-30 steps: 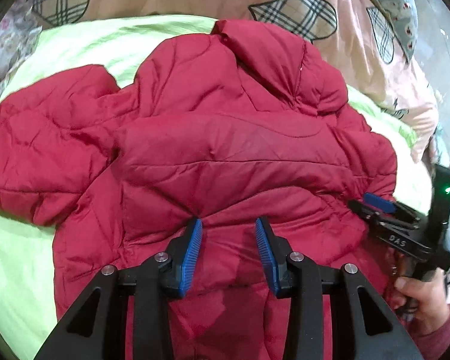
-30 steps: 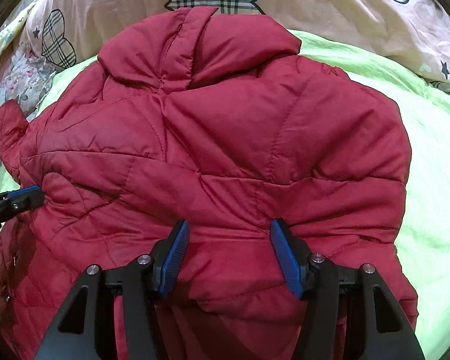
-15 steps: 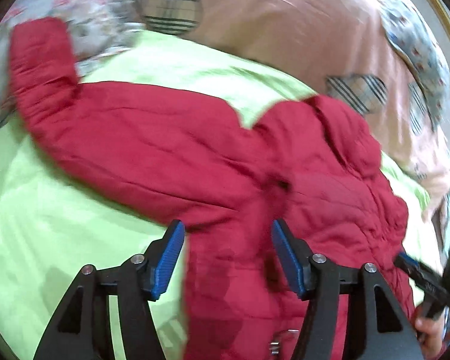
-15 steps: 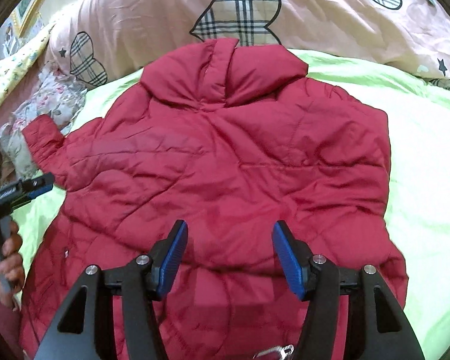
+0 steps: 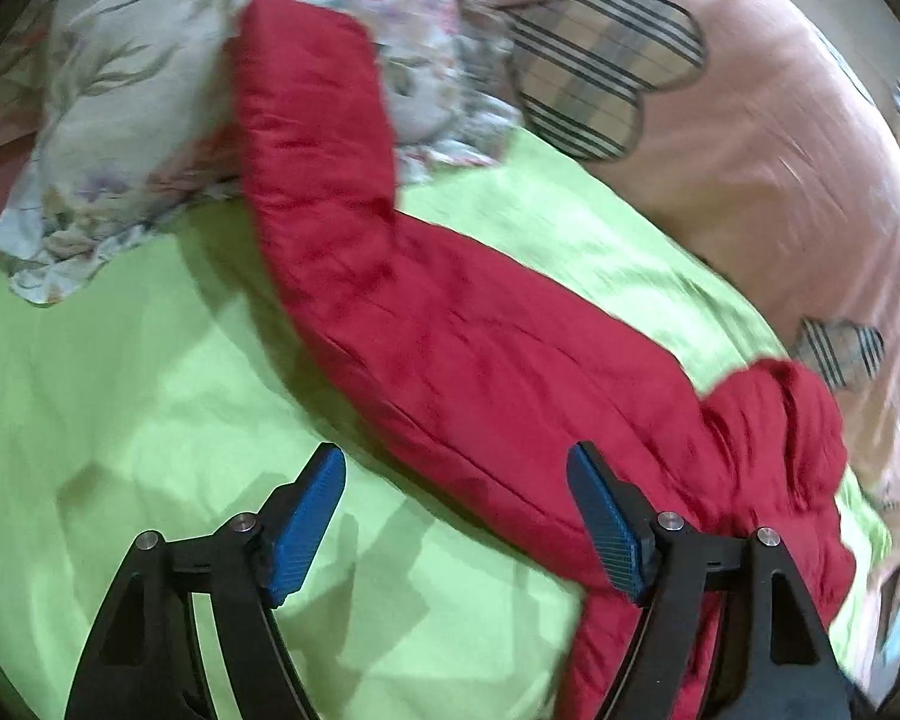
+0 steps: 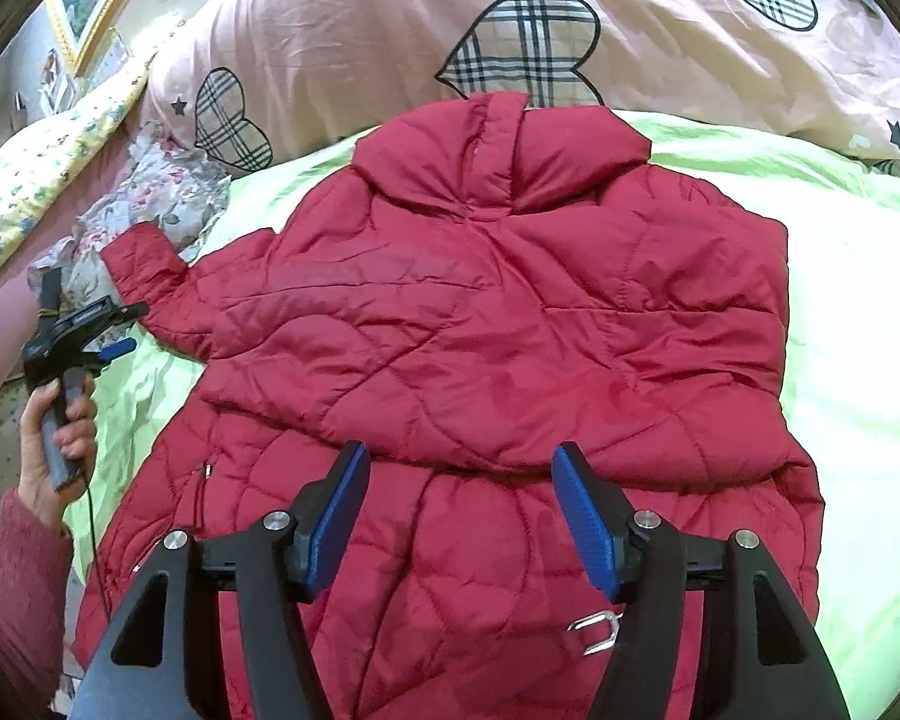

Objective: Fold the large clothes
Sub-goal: 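Grasp the other sleeve cuff with the left gripper and lift it, then fold the held sleeve across the jacket back and open the left gripper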

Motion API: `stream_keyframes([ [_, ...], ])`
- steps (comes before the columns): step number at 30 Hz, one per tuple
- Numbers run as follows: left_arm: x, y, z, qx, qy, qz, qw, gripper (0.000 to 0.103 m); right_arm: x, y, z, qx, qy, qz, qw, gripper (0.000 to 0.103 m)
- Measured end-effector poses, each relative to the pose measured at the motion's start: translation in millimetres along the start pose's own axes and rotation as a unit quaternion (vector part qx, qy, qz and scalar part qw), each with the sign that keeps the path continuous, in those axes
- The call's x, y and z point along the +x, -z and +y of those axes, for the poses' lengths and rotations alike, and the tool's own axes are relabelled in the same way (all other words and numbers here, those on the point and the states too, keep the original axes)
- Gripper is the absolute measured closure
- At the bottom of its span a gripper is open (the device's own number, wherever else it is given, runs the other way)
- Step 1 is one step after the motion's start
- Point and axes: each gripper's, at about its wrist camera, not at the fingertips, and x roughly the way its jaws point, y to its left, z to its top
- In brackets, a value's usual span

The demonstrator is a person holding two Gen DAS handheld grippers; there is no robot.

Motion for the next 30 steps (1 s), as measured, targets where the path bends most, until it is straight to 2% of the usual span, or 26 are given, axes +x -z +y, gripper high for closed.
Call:
stream_keyframes([
  [4,6.9,-19.8,17.3,-0.037,-0.025,-0.017,0.9988,0.027,-3.0,2.0,1.9,-0.004,-0.001,0.001,1.0,0.038],
  [8,20.4,-48.3,22.9,-0.047,-0.052,-0.039,0.9968,0.027,-3.7,3.0,1.9,-0.005,0.0,0.002,1.0,0.038],
  [12,45.2,-69.1,31.6,-0.069,-0.054,-0.031,0.9957,0.029,-5.0,3.0,2.7,-0.006,-0.003,0.002,1.0,0.038],
  [14,52.2,-72.8,35.7,-0.075,-0.04,-0.032,0.9959,0.048,-5.8,2.9,2.9,-0.008,-0.003,0.001,1.0,0.038],
  [15,55.5,-74.6,37.3,-0.077,-0.029,-0.028,0.9962,0.078,-6.3,3.1,2.8,-0.009,-0.003,0.0,1.0,0.038],
  [16,56.9,-74.0,37.2,-0.078,-0.018,-0.023,0.9965,0.088,-6.7,3.4,2.6,-0.01,-0.003,0.0,1.0,0.038],
  [21,28.5,-57.3,11.4,-0.034,0.01,-0.057,0.9977,0.094,-7.1,4.5,0.4,-0.004,-0.004,-0.004,1.0,0.038],
  [25,-3.7,-37.6,-14.6,-0.004,0.056,-0.078,0.9954,0.094,-6.3,5.9,0.6,-0.002,-0.009,-0.004,1.0,0.038],
  [30,-31.2,-6.9,-52.3,0.037,0.111,-0.08,0.9899,0.094,-7.5,7.8,-3.2,0.008,-0.017,-0.005,1.0,0.038],
])
